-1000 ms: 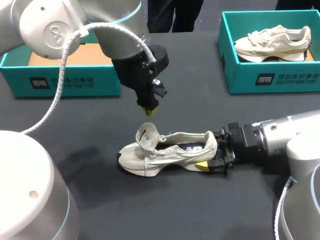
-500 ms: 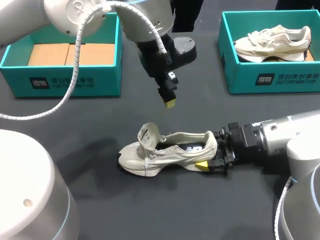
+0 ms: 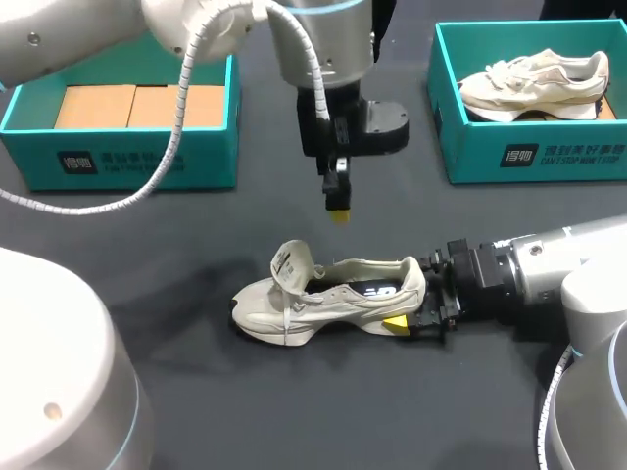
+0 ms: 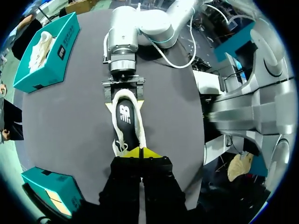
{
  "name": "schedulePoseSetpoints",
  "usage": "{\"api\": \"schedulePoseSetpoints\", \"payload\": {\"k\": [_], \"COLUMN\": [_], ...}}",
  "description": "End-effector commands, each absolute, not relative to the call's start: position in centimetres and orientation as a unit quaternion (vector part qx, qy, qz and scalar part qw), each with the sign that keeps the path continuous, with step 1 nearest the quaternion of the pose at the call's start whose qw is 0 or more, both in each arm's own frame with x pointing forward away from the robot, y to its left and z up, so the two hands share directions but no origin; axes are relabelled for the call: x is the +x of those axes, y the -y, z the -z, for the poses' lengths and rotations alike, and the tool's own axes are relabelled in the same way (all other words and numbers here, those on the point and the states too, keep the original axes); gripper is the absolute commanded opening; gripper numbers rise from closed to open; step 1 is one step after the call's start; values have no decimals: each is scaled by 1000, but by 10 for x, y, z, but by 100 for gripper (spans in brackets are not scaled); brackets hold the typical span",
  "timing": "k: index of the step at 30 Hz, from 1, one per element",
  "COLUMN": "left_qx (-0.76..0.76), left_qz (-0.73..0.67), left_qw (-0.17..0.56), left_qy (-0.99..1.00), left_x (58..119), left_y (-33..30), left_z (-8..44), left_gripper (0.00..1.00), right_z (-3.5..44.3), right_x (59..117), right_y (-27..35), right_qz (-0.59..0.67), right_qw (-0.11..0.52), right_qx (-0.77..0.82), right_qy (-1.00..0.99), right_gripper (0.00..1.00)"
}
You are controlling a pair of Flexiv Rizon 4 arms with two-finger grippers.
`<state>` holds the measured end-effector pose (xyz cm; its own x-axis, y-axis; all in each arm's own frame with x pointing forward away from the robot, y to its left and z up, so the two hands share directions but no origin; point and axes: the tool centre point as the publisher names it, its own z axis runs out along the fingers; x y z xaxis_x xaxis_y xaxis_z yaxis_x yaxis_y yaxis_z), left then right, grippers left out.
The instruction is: Take the shoe out of the shoebox, open the shoe tongue, remove and reinsert the insole, then place the shoe into the shoebox
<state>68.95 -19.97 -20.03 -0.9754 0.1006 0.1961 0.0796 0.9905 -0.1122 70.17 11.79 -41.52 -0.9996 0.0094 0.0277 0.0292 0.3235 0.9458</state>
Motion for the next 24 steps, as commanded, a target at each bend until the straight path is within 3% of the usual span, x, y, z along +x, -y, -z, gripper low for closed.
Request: {"api": "schedulePoseSetpoints", "payload": {"k": [1, 8, 19, 24], "left_qx": [-45, -49, -49, -61], "left_qz": [-48, -59, -59, -50], "left_qw": [97, 105, 105, 101], "left_qy": [993, 991, 991, 992], "left_x": [686, 688, 688, 679], "left_y": [210, 216, 216, 227], "left_z": [221, 251, 251, 284], "left_gripper": [0, 0, 0, 0], "right_z": [416, 416, 416, 416], "right_x": [701, 701, 701, 701], "right_y": [-119, -119, -119, -119], "right_qz": [579, 579, 579, 579], "right_qw": [9, 9, 9, 9], "right_qx": [-12, -12, -12, -12], "right_qy": [815, 815, 815, 815], "right_gripper": [0, 0, 0, 0]}}
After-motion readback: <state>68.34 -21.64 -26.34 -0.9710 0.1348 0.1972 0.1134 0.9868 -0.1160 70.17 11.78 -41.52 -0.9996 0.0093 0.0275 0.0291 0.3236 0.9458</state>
